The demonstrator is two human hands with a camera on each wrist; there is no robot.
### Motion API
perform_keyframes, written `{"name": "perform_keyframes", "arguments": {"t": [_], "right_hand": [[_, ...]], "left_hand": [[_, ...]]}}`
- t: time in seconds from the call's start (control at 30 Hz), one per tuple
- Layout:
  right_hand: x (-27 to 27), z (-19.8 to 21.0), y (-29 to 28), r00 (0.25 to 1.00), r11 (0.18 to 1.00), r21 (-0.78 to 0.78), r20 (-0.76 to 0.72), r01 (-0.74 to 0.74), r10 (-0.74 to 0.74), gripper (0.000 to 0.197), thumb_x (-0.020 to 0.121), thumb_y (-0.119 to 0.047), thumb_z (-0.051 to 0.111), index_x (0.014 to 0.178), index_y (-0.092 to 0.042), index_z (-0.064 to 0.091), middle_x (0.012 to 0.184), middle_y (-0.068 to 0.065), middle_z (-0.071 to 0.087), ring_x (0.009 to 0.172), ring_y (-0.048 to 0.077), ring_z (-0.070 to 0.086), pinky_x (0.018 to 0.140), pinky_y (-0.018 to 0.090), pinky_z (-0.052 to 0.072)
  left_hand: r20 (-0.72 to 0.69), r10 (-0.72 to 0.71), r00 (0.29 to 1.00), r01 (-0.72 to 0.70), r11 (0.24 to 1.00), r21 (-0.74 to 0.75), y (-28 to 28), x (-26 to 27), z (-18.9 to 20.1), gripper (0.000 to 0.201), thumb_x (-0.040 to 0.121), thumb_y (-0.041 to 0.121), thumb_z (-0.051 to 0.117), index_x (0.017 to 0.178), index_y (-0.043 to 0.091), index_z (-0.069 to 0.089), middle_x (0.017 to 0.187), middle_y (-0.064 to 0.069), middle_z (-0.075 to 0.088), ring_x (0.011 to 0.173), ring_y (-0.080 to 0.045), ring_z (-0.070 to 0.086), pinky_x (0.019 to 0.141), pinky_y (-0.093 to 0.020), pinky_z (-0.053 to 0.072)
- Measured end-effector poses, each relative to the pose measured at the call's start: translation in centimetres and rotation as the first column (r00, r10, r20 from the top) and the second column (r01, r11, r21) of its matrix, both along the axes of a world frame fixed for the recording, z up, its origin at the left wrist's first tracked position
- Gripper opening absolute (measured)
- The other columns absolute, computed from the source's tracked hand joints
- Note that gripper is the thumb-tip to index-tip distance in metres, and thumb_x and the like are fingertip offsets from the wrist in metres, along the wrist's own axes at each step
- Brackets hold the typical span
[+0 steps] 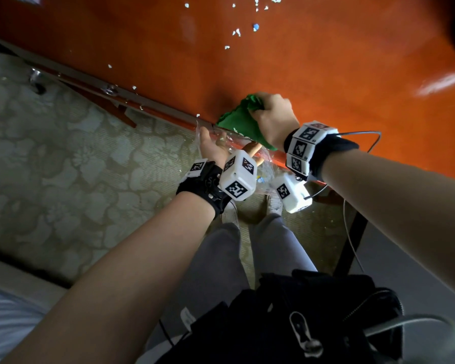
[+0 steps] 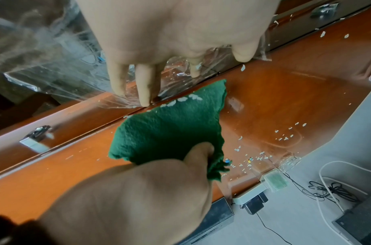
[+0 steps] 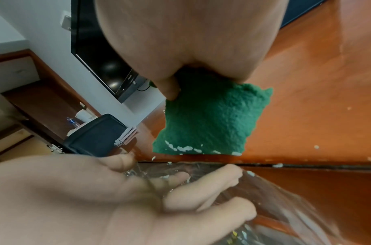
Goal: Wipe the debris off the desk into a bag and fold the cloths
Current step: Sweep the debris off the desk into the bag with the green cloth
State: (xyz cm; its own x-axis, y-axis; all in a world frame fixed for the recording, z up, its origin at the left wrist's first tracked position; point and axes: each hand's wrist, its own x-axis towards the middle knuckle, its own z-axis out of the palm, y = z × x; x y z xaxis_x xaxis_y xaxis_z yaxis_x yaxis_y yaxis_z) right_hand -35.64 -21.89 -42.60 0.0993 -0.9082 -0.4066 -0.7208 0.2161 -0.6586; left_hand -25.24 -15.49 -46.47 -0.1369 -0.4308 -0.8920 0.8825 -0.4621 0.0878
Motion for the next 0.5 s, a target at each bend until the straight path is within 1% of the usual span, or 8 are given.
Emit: {"name": "perform_keyframes", "arguments": {"t": [0.1,0.17,0.2,0.27,0.33,0.37,0.43,0.5], "right_hand": [[-0.3,0.5,-0.2,0.998,0.996,0.058,0.011,-0.063,0.062,0.031,0.094,-0.014,0.048,0.121,-0.017,0.062,0.106,0.01,0.066,0.087,0.025,0.064,0.075,0.034,0.055],[-0.2,0.7,0.1,0.973,0.962,0.158,-0.026,-0.221,0.227,0.031,0.093,-0.01,0.052,0.123,-0.016,0.061,0.104,0.005,0.065,0.087,0.02,0.062,0.07,0.026,0.051],[-0.2,0.6,0.2,0.946,0.936,0.177,-0.062,-0.303,0.318,0.031,0.092,-0.008,0.055,0.122,-0.014,0.06,0.103,0.004,0.064,0.088,0.02,0.062,0.071,0.025,0.05],[0.1,0.5,0.4,0.908,0.921,0.129,-0.16,-0.369,0.386,0.033,0.089,-0.002,0.053,0.12,-0.012,0.059,0.099,0.006,0.063,0.087,0.021,0.059,0.07,0.026,0.049],[0.3,0.2,0.5,0.913,0.942,0.043,-0.234,-0.334,0.334,0.035,0.086,0.002,0.046,0.117,-0.012,0.056,0.096,0.008,0.06,0.085,0.025,0.057,0.064,0.027,0.045],[0.4,0.2,0.5,0.912,0.943,0.03,-0.245,-0.331,0.328,0.033,0.086,0.002,0.046,0.114,-0.012,0.056,0.094,0.008,0.06,0.084,0.026,0.059,0.062,0.028,0.046],[0.6,0.0,0.7,0.888,0.919,0.067,-0.242,-0.387,0.392,0.03,0.088,-0.001,0.051,0.114,-0.014,0.058,0.094,0.005,0.061,0.085,0.022,0.059,0.065,0.028,0.05],[0.5,-0.2,0.8,0.869,0.908,0.048,-0.275,-0.416,0.412,0.027,0.088,-0.004,0.053,0.111,-0.017,0.059,0.093,0.004,0.06,0.083,0.02,0.053,0.065,0.027,0.043]], "left_hand": [[-0.01,-0.011,1.0,0.011,1.0,-0.017,0.1,0.1,-0.3,0.071,0.087,0.078,0.033,0.119,0.019,0.055,0.133,-0.029,0.051,0.111,-0.049,0.06,0.098,-0.067,0.041],[-0.001,-0.034,0.999,0.034,0.999,-0.033,0.1,0.3,-1.2,0.084,0.087,0.079,0.027,0.135,0.014,0.049,0.137,-0.028,0.05,0.119,-0.049,0.055,0.097,-0.066,0.043],[0.013,-0.033,0.999,0.033,0.999,-0.03,0.0,0.4,-1.6,0.088,0.086,0.08,0.027,0.14,0.014,0.046,0.14,-0.027,0.049,0.121,-0.049,0.053,0.094,-0.068,0.044],[0.039,-0.007,0.999,0.007,1.0,-0.018,-0.3,0.6,-2.6,0.087,0.084,0.079,0.031,0.142,0.015,0.044,0.141,-0.026,0.049,0.121,-0.05,0.052,0.091,-0.071,0.044],[0.057,0.002,0.998,-0.002,1.0,0.005,-0.5,0.7,-3.1,0.082,0.083,0.078,0.036,0.139,0.018,0.047,0.135,-0.026,0.054,0.116,-0.051,0.056,0.091,-0.073,0.042],[0.06,0.011,0.998,-0.011,1.0,-0.002,-0.6,0.6,-3.2,0.082,0.081,0.078,0.038,0.14,0.021,0.046,0.135,-0.026,0.054,0.116,-0.052,0.056,0.089,-0.075,0.041],[0.09,-0.015,0.996,0.015,1.0,0.004,-0.6,0.5,-3.8,0.085,0.079,0.078,0.039,0.142,0.021,0.043,0.14,-0.026,0.05,0.121,-0.052,0.052,0.087,-0.075,0.042],[0.084,0.002,0.996,-0.003,1.0,0.007,-0.5,0.6,-4.1,0.088,0.074,0.078,0.044,0.141,0.021,0.043,0.143,-0.025,0.047,0.121,-0.053,0.051,0.088,-0.076,0.041]]}}
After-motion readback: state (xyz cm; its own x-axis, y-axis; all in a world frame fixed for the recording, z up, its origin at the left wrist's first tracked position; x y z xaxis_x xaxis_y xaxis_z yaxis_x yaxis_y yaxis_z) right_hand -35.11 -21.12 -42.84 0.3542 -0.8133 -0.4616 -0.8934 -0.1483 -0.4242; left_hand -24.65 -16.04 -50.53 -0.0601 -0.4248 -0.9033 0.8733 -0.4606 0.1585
